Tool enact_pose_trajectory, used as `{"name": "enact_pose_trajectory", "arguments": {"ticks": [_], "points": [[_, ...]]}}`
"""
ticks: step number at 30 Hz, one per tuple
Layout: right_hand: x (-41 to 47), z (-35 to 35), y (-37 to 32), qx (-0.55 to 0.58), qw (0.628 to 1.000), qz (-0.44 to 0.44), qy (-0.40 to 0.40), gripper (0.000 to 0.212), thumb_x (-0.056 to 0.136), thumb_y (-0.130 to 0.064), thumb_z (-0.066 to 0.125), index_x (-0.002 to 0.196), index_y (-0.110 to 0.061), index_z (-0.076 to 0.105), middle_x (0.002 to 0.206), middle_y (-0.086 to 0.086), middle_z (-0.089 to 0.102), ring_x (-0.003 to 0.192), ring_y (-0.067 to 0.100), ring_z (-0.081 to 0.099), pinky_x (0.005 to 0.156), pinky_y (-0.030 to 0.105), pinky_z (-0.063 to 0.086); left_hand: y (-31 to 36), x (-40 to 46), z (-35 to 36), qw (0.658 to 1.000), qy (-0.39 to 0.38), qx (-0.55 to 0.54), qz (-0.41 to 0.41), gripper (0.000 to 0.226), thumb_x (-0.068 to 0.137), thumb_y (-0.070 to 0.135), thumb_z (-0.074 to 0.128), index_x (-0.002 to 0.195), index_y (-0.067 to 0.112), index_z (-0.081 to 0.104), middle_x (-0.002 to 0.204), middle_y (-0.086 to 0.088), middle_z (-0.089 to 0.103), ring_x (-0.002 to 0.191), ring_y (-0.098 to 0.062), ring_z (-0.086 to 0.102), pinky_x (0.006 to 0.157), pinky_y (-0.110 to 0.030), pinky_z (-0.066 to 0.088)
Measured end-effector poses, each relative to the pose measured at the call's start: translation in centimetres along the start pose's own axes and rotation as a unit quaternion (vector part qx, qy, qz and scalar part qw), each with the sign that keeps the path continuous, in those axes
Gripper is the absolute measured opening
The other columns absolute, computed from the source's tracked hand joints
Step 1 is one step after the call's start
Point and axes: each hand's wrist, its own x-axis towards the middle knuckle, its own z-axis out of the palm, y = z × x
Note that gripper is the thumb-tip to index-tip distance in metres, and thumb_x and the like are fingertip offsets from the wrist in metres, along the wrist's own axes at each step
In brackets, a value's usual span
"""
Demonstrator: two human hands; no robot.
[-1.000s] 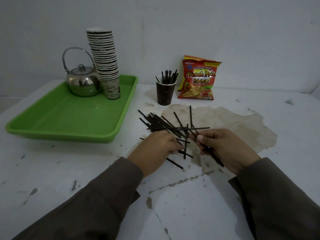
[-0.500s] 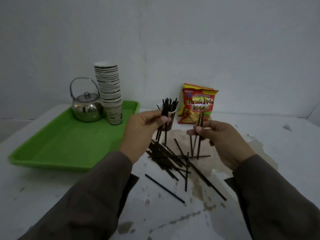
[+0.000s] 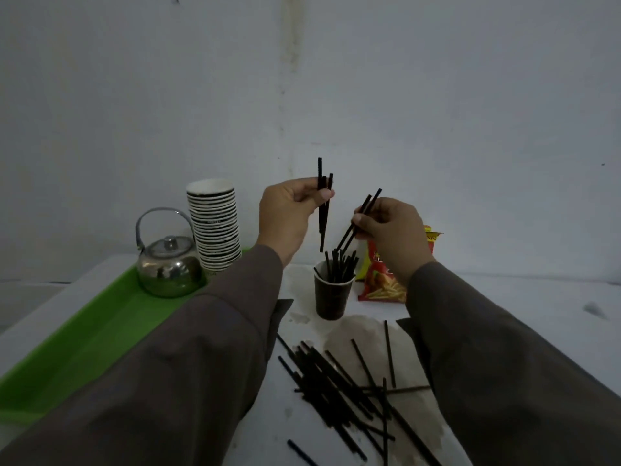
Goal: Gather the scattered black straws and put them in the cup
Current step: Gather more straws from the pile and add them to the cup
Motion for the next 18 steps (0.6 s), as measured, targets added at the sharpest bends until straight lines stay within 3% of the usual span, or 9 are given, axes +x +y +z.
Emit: {"name": "enact_pose_trajectory", "arguments": {"ticks": [4, 8, 14, 18], "points": [[1.2, 0.9, 1.9, -0.052, 0.999, -0.016, 0.001, 0.012, 0.085, -0.011, 0.061, 0.096, -0.009, 0.062, 0.090, 0.010, 0.068, 0.076, 0.018, 0.067, 0.073, 0.027, 0.056, -2.5, 0.7, 0.0, 0.999, 0.010, 0.038, -0.019, 0.021, 0.074, 0.007, 0.071, 0.095, 0.012, 0.071, 0.085, -0.002, 0.071, 0.072, 0.002, 0.065, 0.077, -0.014, 0.053], [1.7, 1.7, 3.5, -0.105, 0.994, -0.028, -0.015, 0.018, 0.085, -0.012, 0.061, 0.103, -0.013, 0.055, 0.088, 0.003, 0.065, 0.076, 0.018, 0.066, 0.070, 0.027, 0.054, -4.7, 0.5, -0.1, 0.997, 0.005, 0.059, -0.039, 0.019, 0.074, 0.007, 0.072, 0.092, 0.012, 0.072, 0.081, -0.001, 0.071, 0.066, 0.007, 0.063, 0.070, -0.009, 0.052], [1.2, 2.6, 5.7, -0.158, 0.984, -0.082, -0.023, 0.048, 0.084, -0.007, 0.062, 0.123, -0.027, 0.041, 0.078, 0.001, 0.062, 0.072, 0.011, 0.060, 0.066, 0.017, 0.048, -6.8, 0.0, 0.1, 0.994, -0.014, 0.096, -0.057, 0.018, 0.073, 0.007, 0.072, 0.091, 0.012, 0.072, 0.074, -0.001, 0.070, 0.058, 0.008, 0.062, 0.061, -0.007, 0.052], [1.4, 3.1, 6.0, -0.184, 0.978, -0.088, -0.046, 0.034, 0.087, -0.011, 0.058, 0.118, -0.023, 0.054, 0.084, -0.001, 0.062, 0.071, 0.003, 0.054, 0.069, 0.014, 0.046, -7.8, -0.6, 0.3, 0.986, -0.049, 0.140, -0.078, 0.017, 0.072, 0.007, 0.072, 0.088, 0.014, 0.072, 0.071, -0.004, 0.069, 0.058, 0.003, 0.062, 0.067, -0.014, 0.055]]}}
